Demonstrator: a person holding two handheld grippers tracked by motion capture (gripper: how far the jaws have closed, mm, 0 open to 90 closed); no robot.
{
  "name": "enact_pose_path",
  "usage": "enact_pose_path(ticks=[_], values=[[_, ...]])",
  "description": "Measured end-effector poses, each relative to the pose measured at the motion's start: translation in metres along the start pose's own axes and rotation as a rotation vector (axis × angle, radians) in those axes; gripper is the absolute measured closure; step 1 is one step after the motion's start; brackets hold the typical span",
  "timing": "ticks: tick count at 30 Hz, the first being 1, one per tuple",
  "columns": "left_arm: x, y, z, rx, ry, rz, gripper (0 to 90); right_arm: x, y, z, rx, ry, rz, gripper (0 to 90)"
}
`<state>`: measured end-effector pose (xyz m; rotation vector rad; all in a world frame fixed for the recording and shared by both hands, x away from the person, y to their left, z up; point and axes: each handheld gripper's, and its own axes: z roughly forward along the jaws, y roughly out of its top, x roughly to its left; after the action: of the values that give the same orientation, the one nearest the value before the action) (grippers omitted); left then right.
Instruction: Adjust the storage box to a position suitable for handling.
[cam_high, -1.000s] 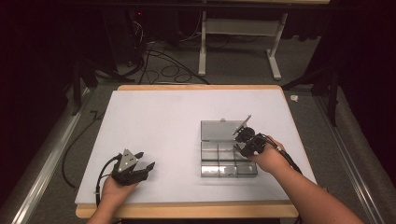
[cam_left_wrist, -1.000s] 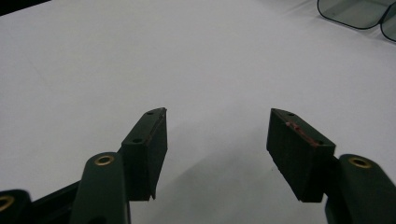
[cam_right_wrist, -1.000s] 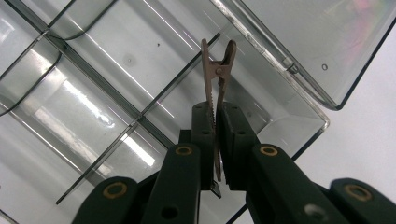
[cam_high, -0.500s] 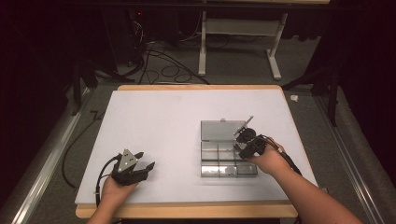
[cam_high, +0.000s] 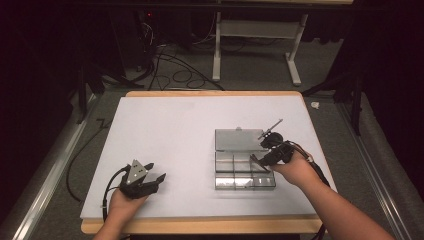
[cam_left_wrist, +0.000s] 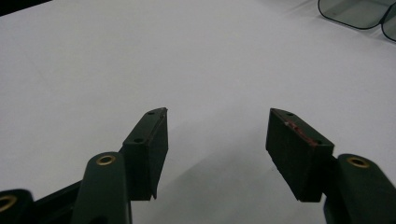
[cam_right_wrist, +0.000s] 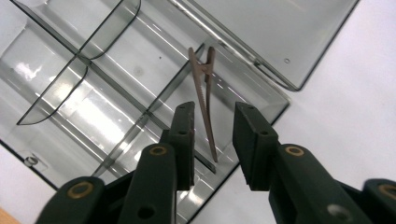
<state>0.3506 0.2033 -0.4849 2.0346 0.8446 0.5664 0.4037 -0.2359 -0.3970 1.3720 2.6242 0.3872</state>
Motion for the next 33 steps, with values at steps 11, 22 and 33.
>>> enact_pose_path(ticks=[11, 22, 33], values=[[0.0, -0.001, -0.001, -0.014, 0.001, -0.008, 39.1, -0.016, -0.017, -0.009, -0.017, 0.005, 0.042, 75.9], [0.002, -0.001, -0.002, -0.022, -0.007, -0.023, 38.7, -0.032, -0.038, -0.007, -0.015, 0.0, 0.093, 77.7], [0.003, -0.001, -0.002, -0.026, -0.002, -0.031, 36.9, -0.053, -0.071, 0.012, 0.007, 0.001, 0.174, 75.7]])
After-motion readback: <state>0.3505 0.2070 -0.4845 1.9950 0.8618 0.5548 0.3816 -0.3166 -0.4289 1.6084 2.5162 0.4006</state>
